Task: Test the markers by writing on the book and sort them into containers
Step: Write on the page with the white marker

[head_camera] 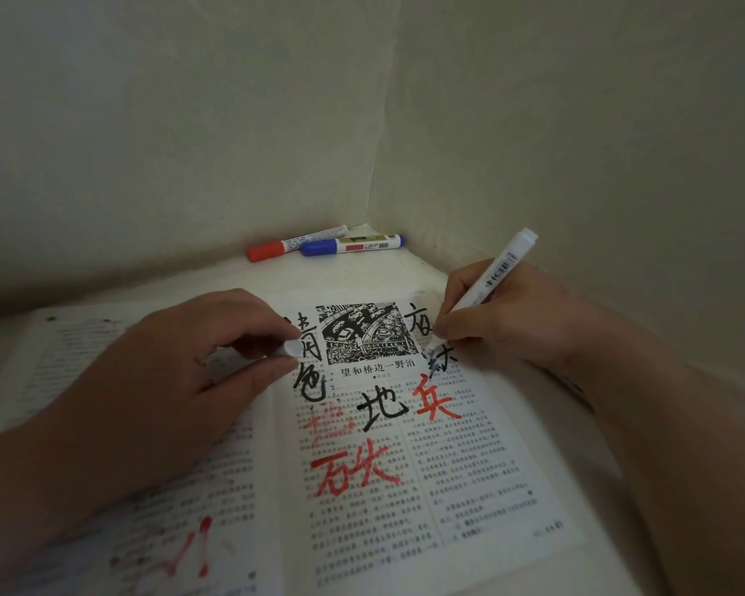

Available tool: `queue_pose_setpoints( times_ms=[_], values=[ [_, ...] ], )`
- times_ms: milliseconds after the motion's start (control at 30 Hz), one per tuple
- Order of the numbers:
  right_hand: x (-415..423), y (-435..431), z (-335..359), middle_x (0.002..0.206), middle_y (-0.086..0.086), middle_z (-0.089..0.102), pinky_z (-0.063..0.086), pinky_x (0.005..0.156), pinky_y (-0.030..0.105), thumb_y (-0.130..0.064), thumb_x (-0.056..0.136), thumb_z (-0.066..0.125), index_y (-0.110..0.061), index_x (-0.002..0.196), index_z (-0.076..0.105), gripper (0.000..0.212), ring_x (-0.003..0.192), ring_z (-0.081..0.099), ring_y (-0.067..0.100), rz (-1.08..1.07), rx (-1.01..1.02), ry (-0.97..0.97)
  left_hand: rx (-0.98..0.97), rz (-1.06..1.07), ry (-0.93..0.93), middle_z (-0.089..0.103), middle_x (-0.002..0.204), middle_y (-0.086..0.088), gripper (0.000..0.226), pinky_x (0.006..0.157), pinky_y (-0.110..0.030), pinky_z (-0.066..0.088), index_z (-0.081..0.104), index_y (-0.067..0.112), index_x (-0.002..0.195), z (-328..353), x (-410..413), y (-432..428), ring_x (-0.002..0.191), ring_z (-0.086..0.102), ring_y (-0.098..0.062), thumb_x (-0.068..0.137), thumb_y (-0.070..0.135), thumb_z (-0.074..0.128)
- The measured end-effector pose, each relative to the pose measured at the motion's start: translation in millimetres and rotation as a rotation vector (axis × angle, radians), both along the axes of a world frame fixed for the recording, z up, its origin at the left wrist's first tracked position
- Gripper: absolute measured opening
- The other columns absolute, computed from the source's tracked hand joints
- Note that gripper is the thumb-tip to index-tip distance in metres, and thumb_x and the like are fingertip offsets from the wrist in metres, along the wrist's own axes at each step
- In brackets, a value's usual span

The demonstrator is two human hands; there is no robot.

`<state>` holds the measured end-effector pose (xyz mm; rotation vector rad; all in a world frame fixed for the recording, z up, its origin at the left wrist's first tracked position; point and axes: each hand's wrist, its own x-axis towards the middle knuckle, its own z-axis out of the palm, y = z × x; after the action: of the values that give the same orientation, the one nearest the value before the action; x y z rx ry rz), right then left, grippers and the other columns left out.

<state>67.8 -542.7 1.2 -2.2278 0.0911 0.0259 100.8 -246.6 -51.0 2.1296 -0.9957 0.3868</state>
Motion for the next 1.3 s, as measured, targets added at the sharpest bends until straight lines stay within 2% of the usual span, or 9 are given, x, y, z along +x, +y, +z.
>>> queue_pose_setpoints(
  times_ms=[333, 433, 567, 667, 767, 900, 1067, 1233, 1300],
  values=[
    [1, -3, -1, 0.075, 0.021, 0.072, 0.046, 0.060, 0.029, -0.003, 0.077, 0.078, 0.001, 0.075, 0.069, 0.010, 0.063, 0.063, 0.018, 0.035, 0.016, 0.014, 0.012, 0.002, 0.003, 0.064, 0.098, 0.019, 0.021, 0.078, -0.014, 0.044, 0.069, 0.033, 0.098, 2, -1, 0, 0.090, 0.064, -0.005, 0.088, 0.047, 0.058],
    [-1, -3, -3, 0.074, 0.016, 0.073, 0.050, 0.063, 0.030, -0.005, 0.080, 0.077, 0.000, 0.079, 0.071, 0.007, 0.066, 0.066, 0.019, 0.018, 0.020, -0.063, 0.018, 0.003, 0.031, 0.064, 0.099, 0.019, 0.022, 0.078, -0.011, 0.043, 0.068, 0.035, 0.099, 3, -2, 0, 0.092, 0.064, -0.005, 0.089, 0.050, 0.057],
    [-4, 9, -2, 0.076, 0.014, 0.071, 0.061, 0.080, 0.040, 0.001, 0.077, 0.080, -0.003, 0.080, 0.072, 0.010, 0.077, 0.070, 0.034, 0.026, 0.388, -0.236, -0.005, 0.014, 0.068, 0.065, 0.101, 0.020, 0.017, 0.077, -0.006, 0.042, 0.068, 0.037, 0.100, 7, -4, -1, 0.091, 0.065, 0.000, 0.088, 0.047, 0.061],
    [-9, 30, -2, 0.070, 0.010, 0.069, 0.059, 0.066, 0.028, -0.007, 0.060, 0.084, -0.012, 0.077, 0.075, 0.020, 0.065, 0.067, 0.022, 0.202, 0.677, -0.209, -0.053, 0.042, 0.126, 0.065, 0.102, 0.026, 0.016, 0.075, -0.002, 0.040, 0.065, 0.042, 0.101, 10, -7, -2, 0.088, 0.067, 0.006, 0.085, 0.042, 0.067],
    [-12, 47, -5, 0.073, 0.014, 0.068, 0.057, 0.063, 0.028, -0.016, 0.061, 0.090, -0.007, 0.083, 0.076, 0.028, 0.065, 0.063, 0.026, 0.353, 0.889, -0.145, -0.090, 0.028, 0.179, 0.067, 0.103, 0.027, 0.029, 0.080, -0.002, 0.040, 0.060, 0.046, 0.109, 11, -9, -2, 0.093, 0.067, 0.005, 0.086, 0.038, 0.075],
    [-10, 53, -8, 0.079, 0.019, 0.067, 0.054, 0.066, 0.029, -0.033, 0.064, 0.089, -0.002, 0.090, 0.077, 0.043, 0.073, 0.058, 0.032, 0.352, 0.833, -0.143, -0.072, 0.019, 0.177, 0.065, 0.106, 0.028, 0.039, 0.083, -0.003, 0.041, 0.055, 0.050, 0.112, 13, -10, 0, 0.097, 0.066, 0.004, 0.085, 0.031, 0.076],
    [-12, 57, -6, 0.080, 0.010, 0.070, 0.054, 0.067, 0.025, -0.038, 0.066, 0.088, -0.011, 0.092, 0.077, 0.040, 0.073, 0.063, 0.023, 0.356, 0.739, -0.210, -0.035, 0.006, 0.135, 0.064, 0.107, 0.030, 0.035, 0.084, -0.003, 0.041, 0.053, 0.051, 0.113, 15, -12, 1, 0.099, 0.064, 0.007, 0.085, 0.040, 0.071],
    [-17, 66, -6, 0.080, 0.021, 0.065, 0.048, 0.060, 0.038, -0.037, 0.073, 0.086, -0.009, 0.089, 0.065, 0.038, 0.065, 0.056, 0.038, 0.293, 0.450, -0.287, -0.018, -0.032, 0.023, 0.063, 0.102, 0.025, 0.023, 0.082, -0.007, 0.043, 0.060, 0.042, 0.113, 15, -11, 0, 0.097, 0.063, 0.003, 0.091, 0.041, 0.068],
    [-20, 69, -4, 0.079, 0.021, 0.066, 0.047, 0.055, 0.034, -0.033, 0.075, 0.085, -0.012, 0.087, 0.066, 0.030, 0.064, 0.056, 0.034, 0.283, 0.365, -0.312, 0.006, -0.044, -0.012, 0.061, 0.099, 0.022, 0.020, 0.081, -0.010, 0.043, 0.063, 0.037, 0.111, 15, -9, 0, 0.095, 0.061, -0.002, 0.092, 0.041, 0.065]
  ],
)
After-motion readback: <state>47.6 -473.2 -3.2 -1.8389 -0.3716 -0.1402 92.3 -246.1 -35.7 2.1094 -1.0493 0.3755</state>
